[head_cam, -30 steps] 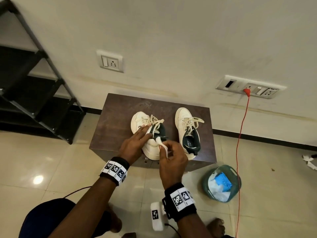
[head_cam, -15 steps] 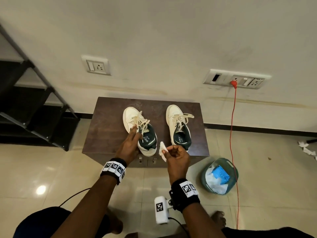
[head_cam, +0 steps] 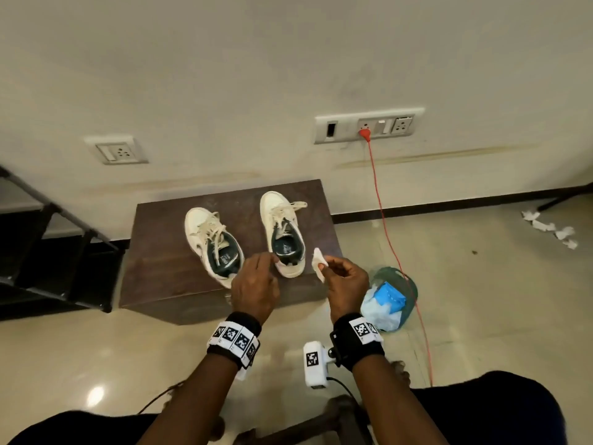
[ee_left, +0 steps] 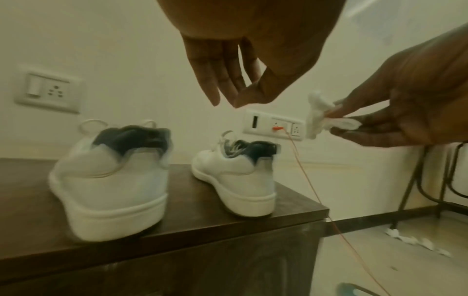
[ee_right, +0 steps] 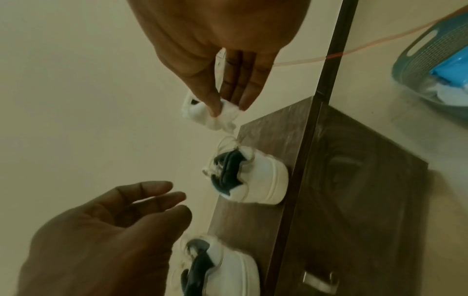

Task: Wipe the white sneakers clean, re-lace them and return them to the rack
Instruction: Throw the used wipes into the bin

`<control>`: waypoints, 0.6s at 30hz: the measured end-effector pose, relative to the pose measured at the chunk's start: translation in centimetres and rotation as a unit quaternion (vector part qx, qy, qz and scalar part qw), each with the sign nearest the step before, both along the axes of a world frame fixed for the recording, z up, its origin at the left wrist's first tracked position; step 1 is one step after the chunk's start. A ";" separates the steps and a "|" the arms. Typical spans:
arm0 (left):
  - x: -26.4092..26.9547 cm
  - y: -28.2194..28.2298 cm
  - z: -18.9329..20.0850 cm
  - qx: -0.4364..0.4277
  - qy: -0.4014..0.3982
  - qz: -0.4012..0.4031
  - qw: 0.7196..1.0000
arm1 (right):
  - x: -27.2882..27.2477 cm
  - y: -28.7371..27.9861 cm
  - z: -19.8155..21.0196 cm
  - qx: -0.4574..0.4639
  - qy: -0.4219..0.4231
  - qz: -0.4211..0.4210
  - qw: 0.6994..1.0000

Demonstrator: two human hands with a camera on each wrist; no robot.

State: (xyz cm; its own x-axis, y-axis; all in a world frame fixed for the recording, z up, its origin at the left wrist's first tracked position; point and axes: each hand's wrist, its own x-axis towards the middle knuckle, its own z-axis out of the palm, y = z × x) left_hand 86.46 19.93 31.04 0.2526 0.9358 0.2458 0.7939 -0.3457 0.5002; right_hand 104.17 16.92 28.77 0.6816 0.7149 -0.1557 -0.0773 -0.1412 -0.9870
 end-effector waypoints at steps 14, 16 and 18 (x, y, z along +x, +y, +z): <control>17.4 -1.4 -7.6 -0.190 0.074 -0.181 0.962 | 21.3 -2.6 -11.9 -0.272 -0.113 -0.078 0.952; 19.2 -1.1 -9.4 -0.207 0.063 -0.194 0.957 | 22.2 -2.1 -13.5 -0.293 -0.111 -0.071 0.947; 21.5 -0.6 -10.8 -0.223 0.069 -0.214 0.948 | 23.4 -1.6 -15.2 -0.314 -0.112 -0.069 0.940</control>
